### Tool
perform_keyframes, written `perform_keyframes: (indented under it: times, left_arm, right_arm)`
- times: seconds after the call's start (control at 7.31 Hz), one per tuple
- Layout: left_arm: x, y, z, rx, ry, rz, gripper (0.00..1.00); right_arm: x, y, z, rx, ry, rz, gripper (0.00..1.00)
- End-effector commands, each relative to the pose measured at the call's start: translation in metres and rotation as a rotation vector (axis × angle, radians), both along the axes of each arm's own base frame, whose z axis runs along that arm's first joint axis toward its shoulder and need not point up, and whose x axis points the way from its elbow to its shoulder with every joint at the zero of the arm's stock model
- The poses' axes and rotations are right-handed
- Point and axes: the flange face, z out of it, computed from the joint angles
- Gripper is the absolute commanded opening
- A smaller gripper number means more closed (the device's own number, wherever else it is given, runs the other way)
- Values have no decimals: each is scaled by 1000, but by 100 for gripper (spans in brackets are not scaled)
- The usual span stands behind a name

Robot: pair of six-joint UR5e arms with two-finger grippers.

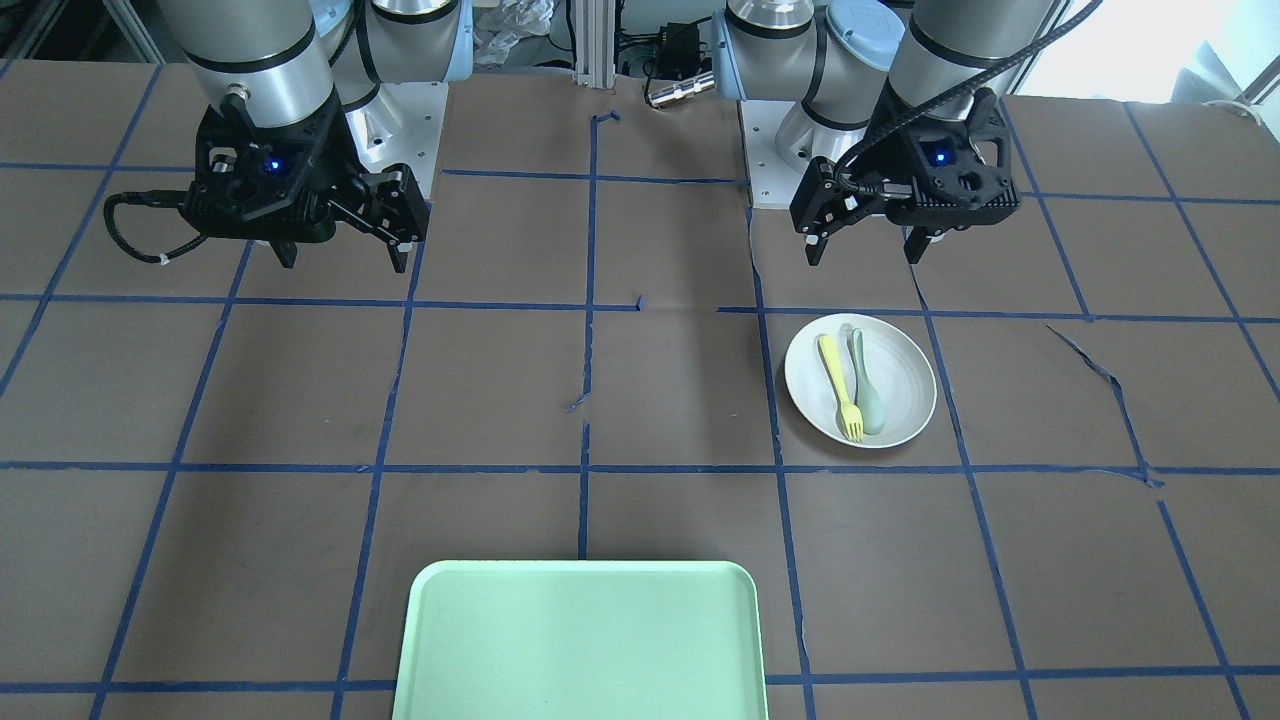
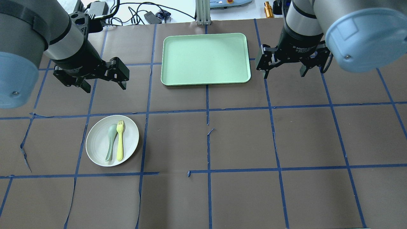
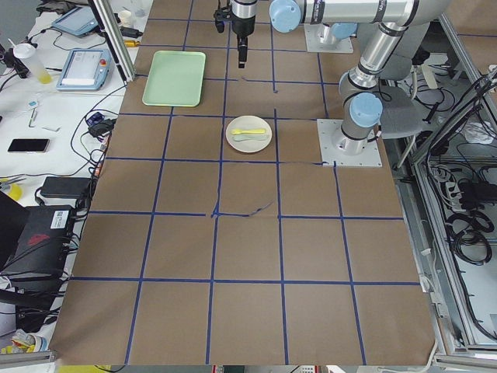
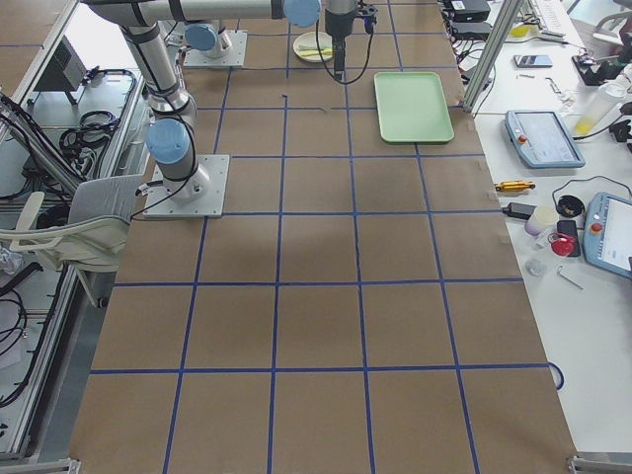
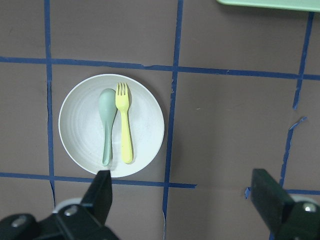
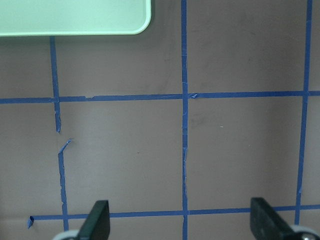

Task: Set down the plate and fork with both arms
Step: 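Lower the left gripper to the rim of the white plate and grasp it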

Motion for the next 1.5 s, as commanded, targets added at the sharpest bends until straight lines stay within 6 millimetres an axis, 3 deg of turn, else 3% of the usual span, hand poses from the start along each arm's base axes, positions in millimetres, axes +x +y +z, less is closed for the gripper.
perform_keyframes:
  times: [0.0,0.14,0.41,0.55,0.68,0.96,1.09,1.37]
  left_arm:
    - [8,-7,-14,32,-5,-7,100]
    - [29,-11,-46,81,-7,-68,96]
    - [134,-7,-122,123,25,-14,90]
    - [159,-3,-161,89,16,8,90]
    - [174,-2,-202,78,12,37,90]
    - [205,10,-255,124,35,43,83]
    - [218,11,-269,141,51,65,73]
    - [219,9,-285,167,67,71,51]
  right_arm:
    - [0,0,-1,1,-1,0,100]
    - [0,0,-1,1,1,0,100]
    - [0,0,-1,3,1,0,100]
    - [0,0,-1,3,2,0,100]
    - [-1,-1,-1,1,2,-2,100]
    - [-1,0,-1,3,2,-2,100]
    - [-1,0,-1,0,0,-2,100]
    - [-1,0,-1,1,1,-1,100]
